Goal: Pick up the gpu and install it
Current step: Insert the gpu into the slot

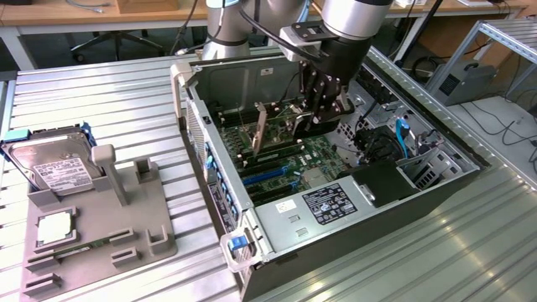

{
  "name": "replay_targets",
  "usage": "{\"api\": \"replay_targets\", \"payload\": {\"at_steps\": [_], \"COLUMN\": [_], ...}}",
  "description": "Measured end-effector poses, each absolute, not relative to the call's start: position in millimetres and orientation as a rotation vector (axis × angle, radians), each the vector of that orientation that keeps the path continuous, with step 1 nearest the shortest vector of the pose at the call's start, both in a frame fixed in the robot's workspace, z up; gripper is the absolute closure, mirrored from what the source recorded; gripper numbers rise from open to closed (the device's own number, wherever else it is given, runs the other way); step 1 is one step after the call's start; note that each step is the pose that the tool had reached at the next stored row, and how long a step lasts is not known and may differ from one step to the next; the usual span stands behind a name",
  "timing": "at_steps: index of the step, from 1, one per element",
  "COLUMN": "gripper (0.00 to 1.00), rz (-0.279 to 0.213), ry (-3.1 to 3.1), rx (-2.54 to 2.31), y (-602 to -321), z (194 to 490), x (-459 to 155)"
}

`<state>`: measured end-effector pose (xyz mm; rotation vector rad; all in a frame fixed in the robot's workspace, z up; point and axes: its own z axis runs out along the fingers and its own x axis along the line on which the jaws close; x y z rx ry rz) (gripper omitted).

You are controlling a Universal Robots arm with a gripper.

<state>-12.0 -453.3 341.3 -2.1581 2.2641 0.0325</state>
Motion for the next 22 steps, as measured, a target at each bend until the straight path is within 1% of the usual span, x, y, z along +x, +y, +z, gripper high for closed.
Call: {"api": "replay_targets", "payload": {"at_steps": [14, 22], "gripper": [0.73, 0.73], "rz": [0.028, 0.022], "ry": [2.262, 2.259], "rx": [-2.156, -2.153], "y": [-453, -453], "z": [336, 327], "x": [-16, -20]}}
